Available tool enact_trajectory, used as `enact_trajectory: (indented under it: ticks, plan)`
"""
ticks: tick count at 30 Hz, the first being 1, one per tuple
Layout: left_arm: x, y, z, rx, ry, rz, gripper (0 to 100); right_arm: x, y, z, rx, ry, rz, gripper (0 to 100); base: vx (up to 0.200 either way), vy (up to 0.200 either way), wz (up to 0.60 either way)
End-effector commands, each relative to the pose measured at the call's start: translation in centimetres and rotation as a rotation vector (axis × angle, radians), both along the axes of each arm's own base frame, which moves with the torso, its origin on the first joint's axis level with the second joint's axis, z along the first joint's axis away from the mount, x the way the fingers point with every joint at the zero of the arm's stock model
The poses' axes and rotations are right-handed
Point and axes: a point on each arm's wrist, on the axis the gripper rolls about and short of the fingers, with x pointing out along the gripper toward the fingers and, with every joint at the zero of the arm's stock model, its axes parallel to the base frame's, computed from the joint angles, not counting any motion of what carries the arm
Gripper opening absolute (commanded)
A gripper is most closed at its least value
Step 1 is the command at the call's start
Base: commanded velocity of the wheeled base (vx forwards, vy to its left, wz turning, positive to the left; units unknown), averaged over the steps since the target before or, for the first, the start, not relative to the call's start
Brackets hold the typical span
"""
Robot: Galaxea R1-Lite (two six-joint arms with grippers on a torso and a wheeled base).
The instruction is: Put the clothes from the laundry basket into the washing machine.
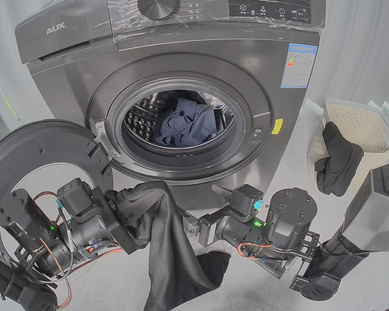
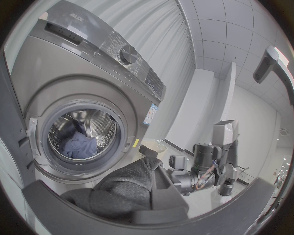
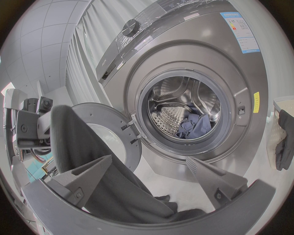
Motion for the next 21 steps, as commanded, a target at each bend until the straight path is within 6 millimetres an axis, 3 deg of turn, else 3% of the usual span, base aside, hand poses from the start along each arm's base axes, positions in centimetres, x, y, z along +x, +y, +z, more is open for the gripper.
enact_trajectory:
  ticks: [1, 21]
  plan:
    - [0.8, -0.3, 0.4, -0.018, -0.018, 0.037, 0, 0.2, -0.3, -0.2, -0.008, 0.004, -0.010, 100, 0.000, 0.000, 0.00]
    - [4.4, -1.7, 1.2, -0.085, -0.049, 0.248, 0, -1.1, 0.6, -0.5, -0.019, 0.006, 0.035, 100, 0.000, 0.000, 0.00]
